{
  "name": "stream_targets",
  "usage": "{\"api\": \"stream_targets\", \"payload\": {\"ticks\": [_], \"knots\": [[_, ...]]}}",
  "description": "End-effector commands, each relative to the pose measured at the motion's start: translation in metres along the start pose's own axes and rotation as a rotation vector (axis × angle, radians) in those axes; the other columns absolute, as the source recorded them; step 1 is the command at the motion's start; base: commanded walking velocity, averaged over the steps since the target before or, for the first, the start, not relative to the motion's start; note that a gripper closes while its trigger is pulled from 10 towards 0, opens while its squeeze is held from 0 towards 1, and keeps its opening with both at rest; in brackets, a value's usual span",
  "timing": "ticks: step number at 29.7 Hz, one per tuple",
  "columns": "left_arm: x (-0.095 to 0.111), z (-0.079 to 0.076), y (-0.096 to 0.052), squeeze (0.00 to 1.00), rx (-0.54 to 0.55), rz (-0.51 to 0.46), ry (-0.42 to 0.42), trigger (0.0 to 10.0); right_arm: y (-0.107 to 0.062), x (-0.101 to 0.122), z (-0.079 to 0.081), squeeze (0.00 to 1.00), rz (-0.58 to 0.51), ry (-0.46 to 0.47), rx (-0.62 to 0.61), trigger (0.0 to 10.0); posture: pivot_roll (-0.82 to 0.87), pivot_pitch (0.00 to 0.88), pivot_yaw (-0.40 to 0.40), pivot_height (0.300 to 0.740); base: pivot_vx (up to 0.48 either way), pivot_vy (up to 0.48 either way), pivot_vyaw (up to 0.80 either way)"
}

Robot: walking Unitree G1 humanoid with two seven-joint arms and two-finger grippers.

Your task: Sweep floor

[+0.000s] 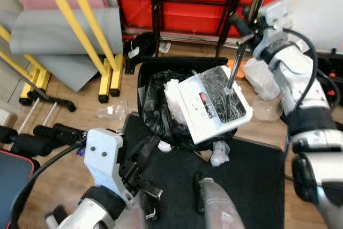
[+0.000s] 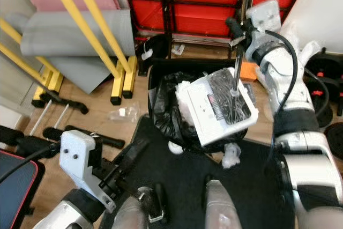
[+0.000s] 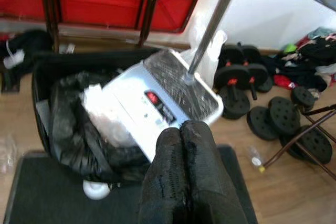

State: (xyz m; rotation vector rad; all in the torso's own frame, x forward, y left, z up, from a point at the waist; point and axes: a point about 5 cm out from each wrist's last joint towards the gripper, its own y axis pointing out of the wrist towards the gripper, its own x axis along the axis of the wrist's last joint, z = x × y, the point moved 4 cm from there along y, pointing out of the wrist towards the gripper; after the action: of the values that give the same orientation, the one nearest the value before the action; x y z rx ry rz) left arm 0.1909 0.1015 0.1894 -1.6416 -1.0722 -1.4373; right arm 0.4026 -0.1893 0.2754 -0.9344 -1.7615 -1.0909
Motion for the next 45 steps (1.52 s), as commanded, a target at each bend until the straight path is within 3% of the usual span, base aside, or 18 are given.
{"api": "stream_targets", "payload": {"ticks": [1, 4, 6, 10, 17, 24, 30, 39, 45], "knots": [[-0.006, 0.004, 0.002, 0.0, 0.009, 0.016, -0.012, 10.0, -0.006, 0.009, 0.013, 0.0, -0.046, 0.029, 0.024, 10.0, -0.09, 0.179, -0.022, 0.74, 0.0, 0.0, 0.0], [-0.008, 0.014, 0.007, 0.0, 0.043, 0.012, -0.024, 10.0, -0.04, -0.019, 0.039, 0.0, 0.023, 0.074, 0.058, 10.0, -0.1, 0.148, -0.008, 0.74, 0.0, 0.0, 0.0], [-0.008, 0.014, 0.007, 0.0, 0.043, 0.012, -0.024, 10.0, -0.04, -0.019, 0.039, 0.0, 0.023, 0.074, 0.058, 10.0, -0.1, 0.148, -0.008, 0.74, 0.0, 0.0, 0.0], [-0.009, 0.02, 0.014, 0.0, 0.034, -0.002, -0.024, 10.0, -0.06, -0.03, 0.057, 0.0, 0.071, 0.101, 0.08, 10.0, -0.12, 0.102, 0.004, 0.74, 0.12, 0.0, 0.0], [-0.014, 0.035, 0.027, 0.0, 0.087, -0.004, -0.021, 10.0, -0.07, -0.04, 0.069, 0.0, 0.134, 0.114, 0.098, 10.0, -0.12, 0.05, 0.004, 0.74, 0.108, 0.0, 0.0], [-0.017, 0.04, 0.029, 0.0, 0.107, -0.007, -0.011, 10.0, -0.076, -0.05, 0.083, 0.0, 0.181, 0.114, 0.115, 10.0, -0.13, 0.019, 0.016, 0.74, 0.0, 0.0, 0.0], [-0.018, 0.046, 0.031, 0.0, 0.146, -0.024, 0.001, 10.0, -0.085, -0.06, 0.086, 0.0, 0.215, 0.116, 0.12, 10.0, -0.13, 0.003, 0.019, 0.74, 0.24, 0.0, 0.0], [-0.037, 0.051, 0.023, 0.0, 0.156, 0.055, 0.004, 10.0, -0.104, -0.078, 0.088, 0.0, 0.285, 0.135, 0.091, 10.0, -0.13, 0.0, 0.031, 0.74, 0.053, 0.0, 0.0], [-0.039, 0.054, 0.028, 0.0, 0.191, 0.044, 0.018, 10.0, -0.107, -0.084, 0.091, 0.0, 0.305, 0.138, 0.068, 10.0, -0.13, 0.0, 0.036, 0.74, 0.239, 0.0, 0.0]]}}
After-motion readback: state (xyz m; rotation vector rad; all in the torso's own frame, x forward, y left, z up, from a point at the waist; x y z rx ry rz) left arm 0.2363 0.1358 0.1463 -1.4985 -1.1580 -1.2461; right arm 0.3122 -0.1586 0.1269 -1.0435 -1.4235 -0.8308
